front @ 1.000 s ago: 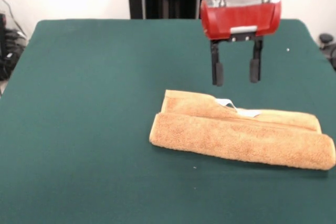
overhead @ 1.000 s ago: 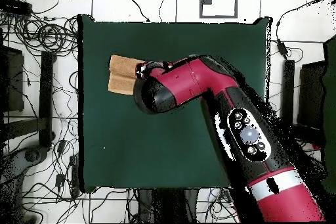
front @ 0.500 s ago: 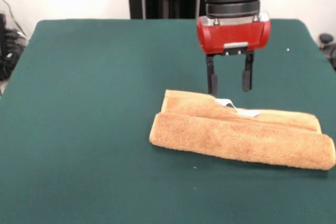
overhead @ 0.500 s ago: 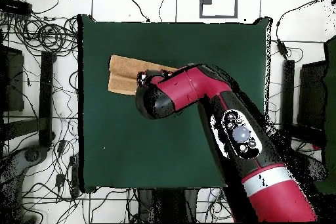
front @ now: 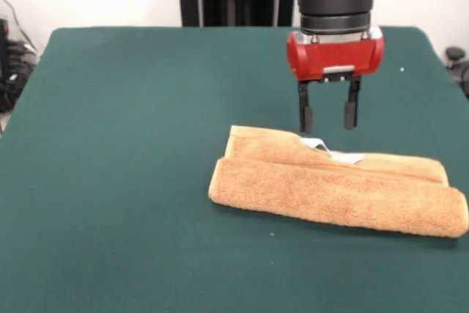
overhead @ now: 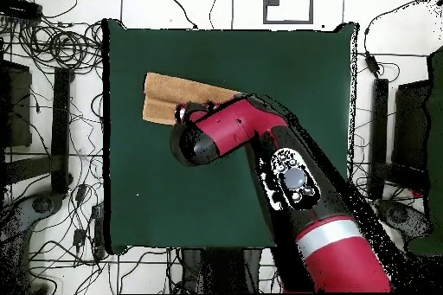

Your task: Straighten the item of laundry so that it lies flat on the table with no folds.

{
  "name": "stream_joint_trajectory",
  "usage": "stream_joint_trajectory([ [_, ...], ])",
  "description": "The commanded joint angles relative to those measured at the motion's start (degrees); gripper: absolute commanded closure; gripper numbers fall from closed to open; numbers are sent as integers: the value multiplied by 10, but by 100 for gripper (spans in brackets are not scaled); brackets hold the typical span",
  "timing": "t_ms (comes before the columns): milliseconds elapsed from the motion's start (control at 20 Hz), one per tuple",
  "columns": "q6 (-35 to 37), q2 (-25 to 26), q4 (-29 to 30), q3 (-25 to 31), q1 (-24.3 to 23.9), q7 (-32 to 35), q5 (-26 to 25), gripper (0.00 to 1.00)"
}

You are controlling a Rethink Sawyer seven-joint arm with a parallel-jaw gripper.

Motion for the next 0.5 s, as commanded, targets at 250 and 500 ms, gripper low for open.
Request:
stream_joint_trajectory([
  [250,-196,65,-21,-275,229,241,-32,0],
  [500,-332,140,-68,-423,316,219,69,0],
])
